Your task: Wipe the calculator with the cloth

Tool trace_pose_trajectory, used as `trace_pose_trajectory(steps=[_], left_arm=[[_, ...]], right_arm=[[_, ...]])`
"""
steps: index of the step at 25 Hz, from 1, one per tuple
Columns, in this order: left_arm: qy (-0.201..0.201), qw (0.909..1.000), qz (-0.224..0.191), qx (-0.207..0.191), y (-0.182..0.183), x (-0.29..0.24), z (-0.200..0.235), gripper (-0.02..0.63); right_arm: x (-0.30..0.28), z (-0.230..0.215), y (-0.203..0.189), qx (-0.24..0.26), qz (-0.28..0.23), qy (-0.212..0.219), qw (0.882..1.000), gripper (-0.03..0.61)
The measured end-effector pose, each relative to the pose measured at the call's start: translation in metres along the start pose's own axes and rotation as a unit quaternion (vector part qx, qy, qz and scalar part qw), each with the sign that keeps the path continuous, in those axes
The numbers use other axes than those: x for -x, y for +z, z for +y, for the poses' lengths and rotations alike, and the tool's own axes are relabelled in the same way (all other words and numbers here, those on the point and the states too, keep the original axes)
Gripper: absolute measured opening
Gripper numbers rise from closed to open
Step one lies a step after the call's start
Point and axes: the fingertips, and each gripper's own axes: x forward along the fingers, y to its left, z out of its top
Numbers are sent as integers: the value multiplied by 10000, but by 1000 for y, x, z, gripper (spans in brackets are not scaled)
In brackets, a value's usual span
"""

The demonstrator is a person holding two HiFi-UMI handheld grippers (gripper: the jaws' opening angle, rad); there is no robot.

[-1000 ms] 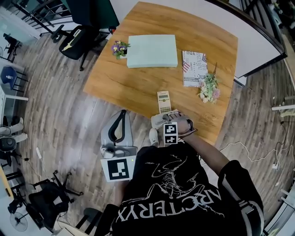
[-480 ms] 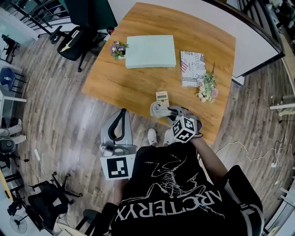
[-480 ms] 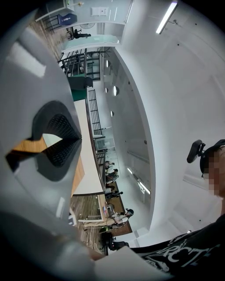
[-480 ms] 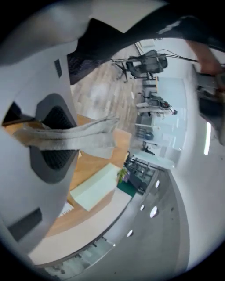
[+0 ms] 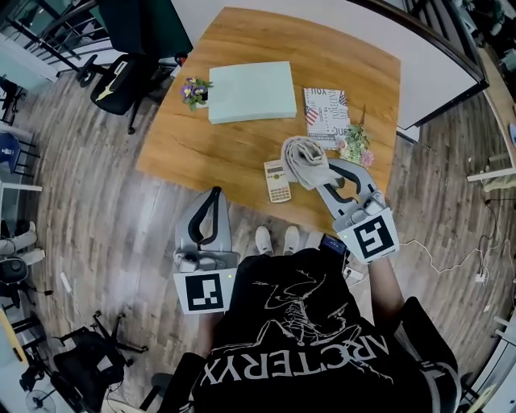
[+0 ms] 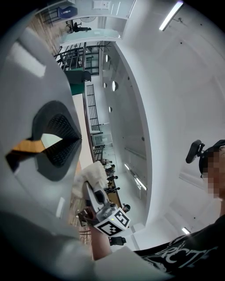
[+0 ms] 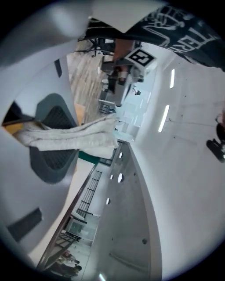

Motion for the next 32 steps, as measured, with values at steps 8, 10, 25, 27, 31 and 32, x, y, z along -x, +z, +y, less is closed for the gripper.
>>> trace_pose_trajectory(steps=[8, 10, 25, 27, 31, 32], left_arm=[[-42, 9997, -227, 10, 20, -3, 0, 9], [-60, 9997, -236, -21, 22, -3, 0, 9], [-34, 9992, -386, -65, 33, 0, 9, 9], [-38, 9992, -393, -58, 33, 0, 7, 9], [-76, 9992, -394, -77, 34, 0, 4, 9], [-81, 9992, -393, -78, 34, -1, 4, 9]], right_arm=[[66, -38, 68, -343, -1056, -592, 9921, 94], [76, -46, 72, -388, -1207, -760, 9890, 94], [107, -64, 73, -556, -1425, -1094, 9822, 92], [110, -65, 74, -587, -1465, -1116, 9811, 92], [113, -63, 74, -464, -1401, -1148, 9824, 93], [113, -62, 74, -446, -1389, -1144, 9827, 93]])
